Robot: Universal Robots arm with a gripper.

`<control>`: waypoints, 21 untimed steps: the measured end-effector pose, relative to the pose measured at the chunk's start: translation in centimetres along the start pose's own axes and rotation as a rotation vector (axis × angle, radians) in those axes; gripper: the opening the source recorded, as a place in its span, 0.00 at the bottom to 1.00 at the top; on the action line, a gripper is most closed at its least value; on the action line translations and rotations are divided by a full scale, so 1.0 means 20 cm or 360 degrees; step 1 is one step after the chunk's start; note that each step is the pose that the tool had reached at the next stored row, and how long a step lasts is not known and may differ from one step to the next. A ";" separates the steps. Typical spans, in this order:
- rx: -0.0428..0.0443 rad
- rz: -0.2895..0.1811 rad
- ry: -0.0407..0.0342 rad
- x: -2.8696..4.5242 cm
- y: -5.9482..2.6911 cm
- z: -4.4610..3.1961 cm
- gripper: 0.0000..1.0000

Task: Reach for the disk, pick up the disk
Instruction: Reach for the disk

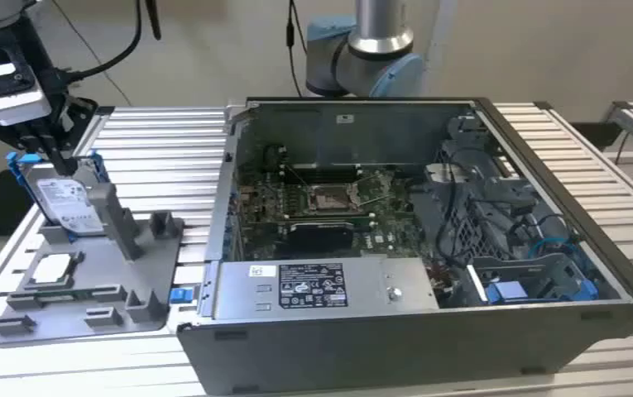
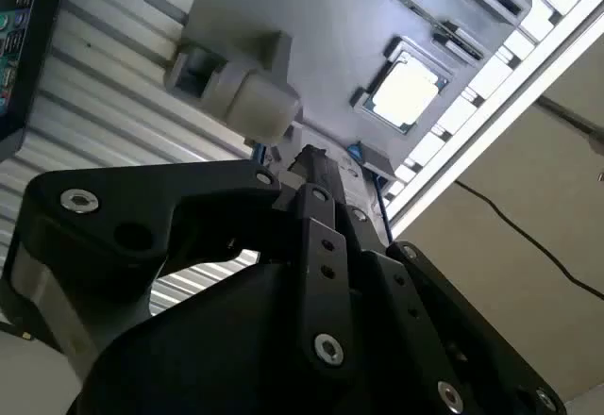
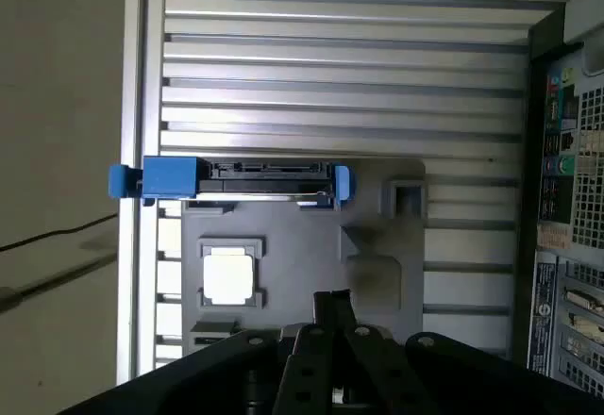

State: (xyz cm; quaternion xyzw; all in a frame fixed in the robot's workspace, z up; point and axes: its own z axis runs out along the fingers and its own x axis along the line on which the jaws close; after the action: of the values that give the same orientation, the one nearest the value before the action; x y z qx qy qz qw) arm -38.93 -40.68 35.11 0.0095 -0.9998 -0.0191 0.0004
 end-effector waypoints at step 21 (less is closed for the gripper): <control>0.0000 0.0000 0.0000 0.029 0.106 0.005 0.00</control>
State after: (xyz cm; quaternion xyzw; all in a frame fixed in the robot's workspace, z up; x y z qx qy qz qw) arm -39.56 -38.57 35.09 0.0096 -0.9998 -0.0191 0.0004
